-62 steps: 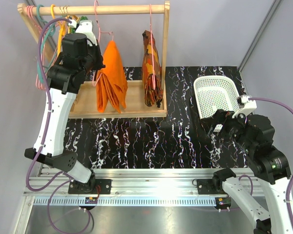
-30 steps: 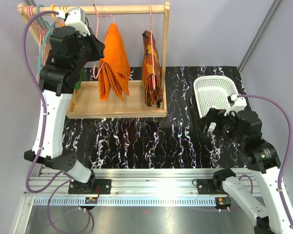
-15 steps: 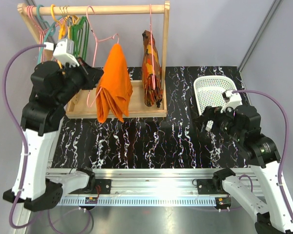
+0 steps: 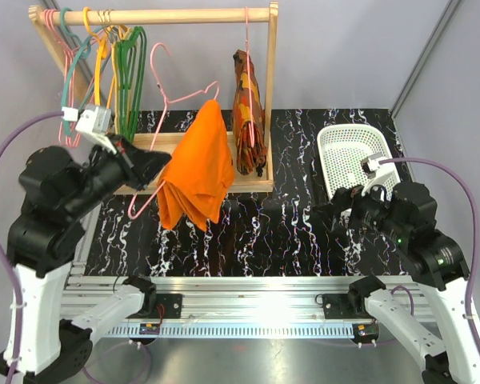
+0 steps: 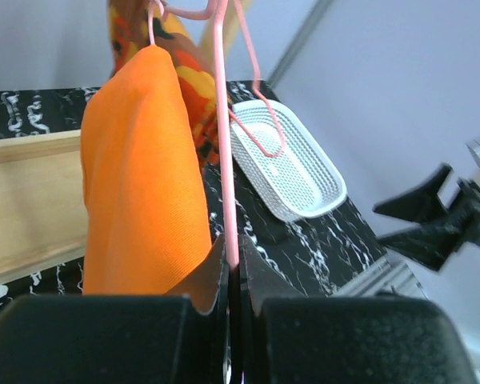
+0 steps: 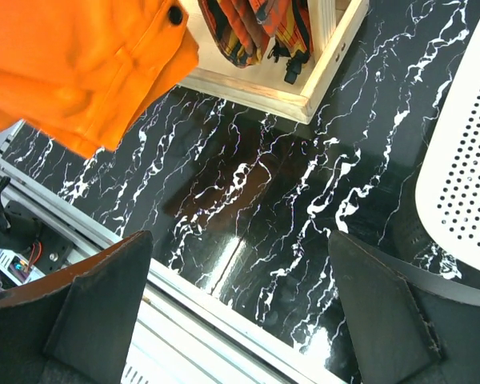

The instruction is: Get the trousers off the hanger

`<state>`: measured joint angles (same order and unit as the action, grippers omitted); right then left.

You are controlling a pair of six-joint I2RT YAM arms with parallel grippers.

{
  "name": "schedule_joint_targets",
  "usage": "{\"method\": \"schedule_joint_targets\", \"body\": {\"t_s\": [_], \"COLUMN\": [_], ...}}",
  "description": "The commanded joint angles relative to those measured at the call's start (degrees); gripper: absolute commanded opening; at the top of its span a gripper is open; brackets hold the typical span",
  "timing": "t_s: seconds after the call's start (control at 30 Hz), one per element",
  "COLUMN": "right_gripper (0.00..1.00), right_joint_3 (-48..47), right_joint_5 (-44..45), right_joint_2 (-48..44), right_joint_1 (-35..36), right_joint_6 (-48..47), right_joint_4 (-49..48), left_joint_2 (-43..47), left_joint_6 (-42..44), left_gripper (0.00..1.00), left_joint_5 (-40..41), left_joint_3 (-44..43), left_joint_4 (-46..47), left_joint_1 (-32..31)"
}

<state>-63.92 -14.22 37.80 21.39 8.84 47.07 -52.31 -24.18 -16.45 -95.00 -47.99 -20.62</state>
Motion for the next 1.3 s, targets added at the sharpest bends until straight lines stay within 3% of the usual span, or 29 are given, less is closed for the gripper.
{"method": "schedule_joint_targets", "body": {"t_s": [0.0,0.2,0.4,0.7,0.87,1.03,1.13,1.27], "right_gripper": [0.99,0.99,1.00,0.99,0.99,1.00,0.99,1.00], "right_joint_3": [-3.4,-7.4,-12.4,-19.7,-22.2,-25.4,-27.3,-28.0], "right_joint_5": [0.6,1.1,3.1,4.3,4.6,5.5,7.0,8.7], "right_joint_2": [-0.8,-2.6,-1.9,-2.1,-2.1,-1.9,-2.1,-3.4], "right_joint_1": [0.6,0.5,0.5,0.5,0.5,0.5,0.5,0.5], "right_joint_6": [-1.9,-2.0,-2.0,-2.6,-2.6,-3.0,-3.3,-3.9], "right_joint_4": [2.0,6.1,9.7,14.9,16.5,17.2,17.9,18.6], "left_joint_2": [5.5,6.7,4.9,-3.7,-10.9,-22.6,-27.6,-31.9], "left_joint_6": [2.8,-0.4,-5.2,-21.3,-19.9,-14.1,-10.8,-10.0], "left_gripper": [0.00,0.00,0.00,0.00,0.00,0.00,0.00,0.00], "left_joint_5": [-11.2,-24.5,-27.8,-31.5,-28.3,-22.7,-16.6,-6.4], "left_joint_3": [-4.2,-6.5,-9.6,-6.9,-12.7,-25.3,-33.1,-34.4], "left_joint_4": [12.1,13.0,18.6,42.1,42.5,37.3,33.0,34.3], "left_joint_1": [-0.3,-0.3,-0.3,-0.6,-5.2,-15.7,-21.6,-26.3]}}
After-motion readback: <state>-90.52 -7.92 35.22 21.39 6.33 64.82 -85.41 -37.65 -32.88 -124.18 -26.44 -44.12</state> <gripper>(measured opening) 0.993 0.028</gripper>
